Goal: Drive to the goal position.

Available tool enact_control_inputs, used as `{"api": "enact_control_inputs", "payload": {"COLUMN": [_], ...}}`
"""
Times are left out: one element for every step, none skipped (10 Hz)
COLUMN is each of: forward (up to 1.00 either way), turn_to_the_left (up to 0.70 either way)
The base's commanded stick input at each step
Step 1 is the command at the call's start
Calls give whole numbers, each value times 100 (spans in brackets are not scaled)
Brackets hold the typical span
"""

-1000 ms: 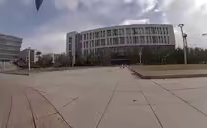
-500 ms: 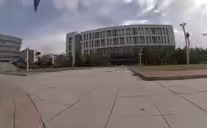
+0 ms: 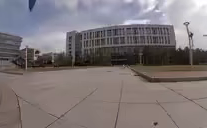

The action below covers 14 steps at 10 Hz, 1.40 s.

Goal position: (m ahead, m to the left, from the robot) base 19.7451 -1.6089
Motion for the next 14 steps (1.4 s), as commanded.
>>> {"api": "enact_control_inputs", "payload": {"forward": [70,70,70,70,70,70,70,70,70,70,70,70,70,70], "turn_to_the_left": [0,0,0,0,0,0,0,0,0,0,0,0,0,0]}}
